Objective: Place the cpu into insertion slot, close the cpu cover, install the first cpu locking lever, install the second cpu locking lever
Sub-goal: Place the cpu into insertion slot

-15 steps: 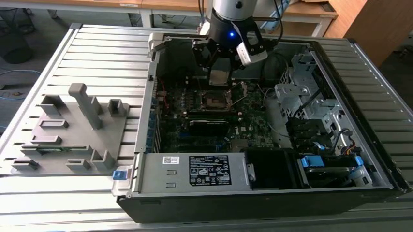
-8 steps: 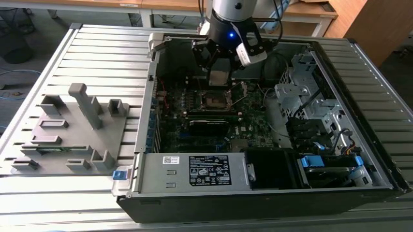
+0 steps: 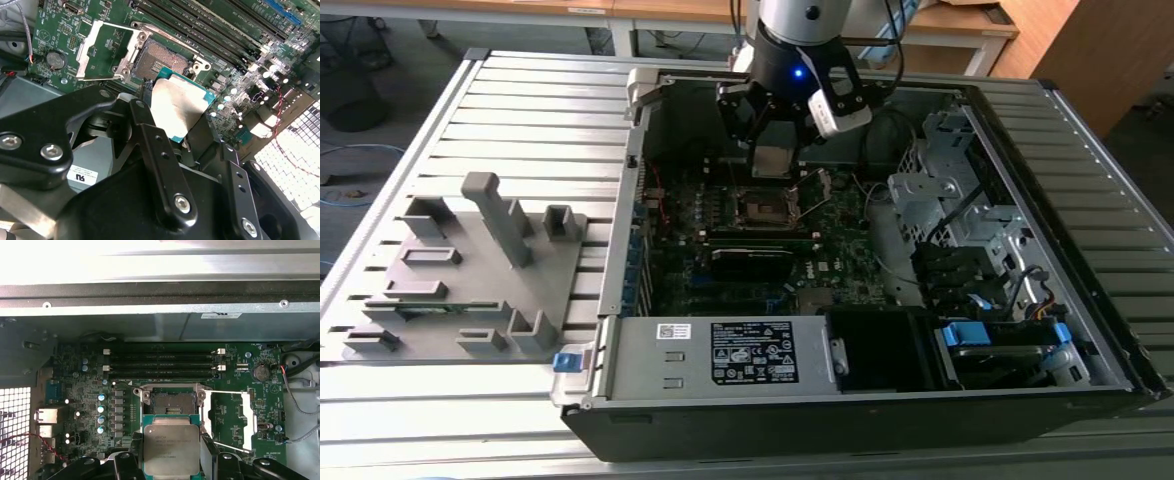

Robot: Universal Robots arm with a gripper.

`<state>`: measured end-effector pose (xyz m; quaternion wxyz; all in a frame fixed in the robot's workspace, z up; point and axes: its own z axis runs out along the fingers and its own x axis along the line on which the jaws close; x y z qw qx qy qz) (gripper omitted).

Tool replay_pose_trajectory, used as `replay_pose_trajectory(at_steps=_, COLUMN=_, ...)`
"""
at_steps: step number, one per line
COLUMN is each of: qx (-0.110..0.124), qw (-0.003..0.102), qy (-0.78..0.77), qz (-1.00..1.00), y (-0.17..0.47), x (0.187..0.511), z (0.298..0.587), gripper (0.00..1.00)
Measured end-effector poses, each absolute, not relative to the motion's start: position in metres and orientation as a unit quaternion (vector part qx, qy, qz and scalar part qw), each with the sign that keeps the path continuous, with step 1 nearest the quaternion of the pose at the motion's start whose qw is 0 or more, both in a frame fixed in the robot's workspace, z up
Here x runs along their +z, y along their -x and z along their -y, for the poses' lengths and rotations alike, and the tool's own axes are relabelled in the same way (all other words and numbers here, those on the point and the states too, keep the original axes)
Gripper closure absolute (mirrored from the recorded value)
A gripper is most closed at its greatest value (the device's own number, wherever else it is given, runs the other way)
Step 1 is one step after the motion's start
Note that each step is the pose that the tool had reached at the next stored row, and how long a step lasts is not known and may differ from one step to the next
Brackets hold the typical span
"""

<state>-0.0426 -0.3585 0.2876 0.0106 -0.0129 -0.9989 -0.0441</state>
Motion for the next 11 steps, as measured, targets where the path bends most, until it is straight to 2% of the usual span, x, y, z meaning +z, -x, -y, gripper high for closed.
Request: replay_pose_trajectory(at_steps=11, qx=-0.044, qw=0.009, qy=0.042, qz=0.998, y=0.0426, x=0.287, z=0.3585, gripper=0.46)
